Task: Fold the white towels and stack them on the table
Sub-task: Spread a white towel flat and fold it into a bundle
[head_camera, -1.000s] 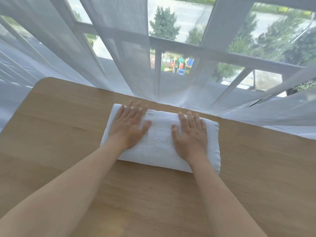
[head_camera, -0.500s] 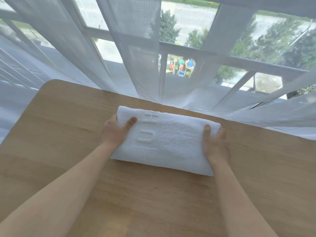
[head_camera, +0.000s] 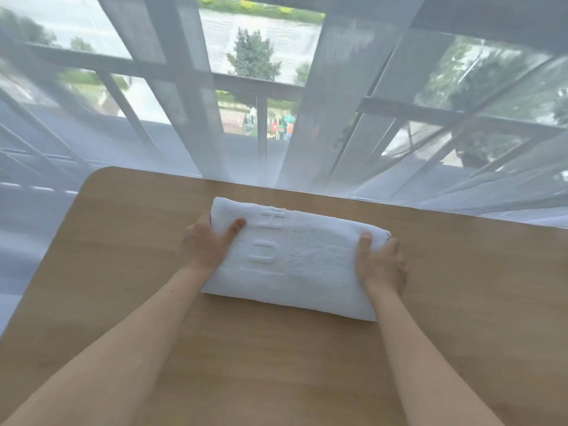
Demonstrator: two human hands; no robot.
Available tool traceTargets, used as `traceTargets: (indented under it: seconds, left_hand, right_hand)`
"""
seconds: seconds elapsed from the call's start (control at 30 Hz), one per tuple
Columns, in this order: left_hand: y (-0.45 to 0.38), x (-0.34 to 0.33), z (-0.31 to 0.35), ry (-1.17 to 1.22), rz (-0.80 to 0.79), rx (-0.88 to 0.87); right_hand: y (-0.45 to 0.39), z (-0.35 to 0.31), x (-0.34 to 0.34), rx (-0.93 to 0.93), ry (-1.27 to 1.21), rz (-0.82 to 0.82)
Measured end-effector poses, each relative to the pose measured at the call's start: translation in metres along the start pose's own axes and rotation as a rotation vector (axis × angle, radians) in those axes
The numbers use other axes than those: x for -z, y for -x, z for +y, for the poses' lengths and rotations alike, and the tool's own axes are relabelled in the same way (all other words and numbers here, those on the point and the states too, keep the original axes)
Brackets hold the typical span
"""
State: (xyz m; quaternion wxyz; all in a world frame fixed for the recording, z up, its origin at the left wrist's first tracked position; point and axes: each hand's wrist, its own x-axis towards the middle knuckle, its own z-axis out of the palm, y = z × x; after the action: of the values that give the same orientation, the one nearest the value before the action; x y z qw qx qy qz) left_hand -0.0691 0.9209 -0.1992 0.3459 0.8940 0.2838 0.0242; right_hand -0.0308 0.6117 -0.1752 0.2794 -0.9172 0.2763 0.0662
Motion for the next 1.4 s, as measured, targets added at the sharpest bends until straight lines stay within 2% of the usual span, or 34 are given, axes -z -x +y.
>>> traceTargets:
  seconds: [0.2, 0.43, 0.7, 0.83, 1.07, 1.13, 1.27, 1.3, 1.33, 1.4]
  left_hand:
    - [-0.051, 0.076, -0.078, -0.011, 0.07, -0.055]
    - [-0.127, 0.16, -0.164, -0.114, 0.135, -0.035]
    - [-0.183, 0.178, -0.174, -0.097, 0.156, -0.025]
    - [-0.195, 0.176, -0.172, -0.098, 0.182, -0.038]
    - [-0.196, 0.172, -0.176, -0.122, 0.22, -0.06]
    - [-0.194, 0.174, -0.176, -0.134, 0.174, -0.028]
    - [-0.198, 0.191, -0.153, -0.097, -0.164, 0.131]
    - [-0.192, 0.192, -0.146, -0.145, -0.166, 0.13]
    - [-0.182, 0.188, -0.139, -0.198, -0.088, 0.06]
    - [-0.153, 0.171, -0.126, -0.26, 0.076, -0.23]
  right_hand:
    - [0.069, -0.067, -0.067, 0.03, -0.038, 0.047]
    - [0.105, -0.17, -0.153, 0.079, -0.112, 0.029]
    - [0.094, -0.224, -0.192, 0.111, -0.096, 0.115]
    - [0.091, -0.231, -0.199, 0.115, -0.077, 0.182]
    - [0.088, -0.231, -0.2, 0.114, -0.044, 0.205]
    - [0.089, -0.232, -0.198, 0.111, -0.051, 0.192]
    - [0.096, -0.237, -0.187, 0.088, -0.029, 0.072]
    - [0.098, -0.239, -0.183, 0.071, -0.029, 0.034]
    - [0.099, -0.242, -0.178, 0.06, -0.018, 0.007]
    - [0.106, -0.244, -0.172, 0.156, 0.087, 0.073]
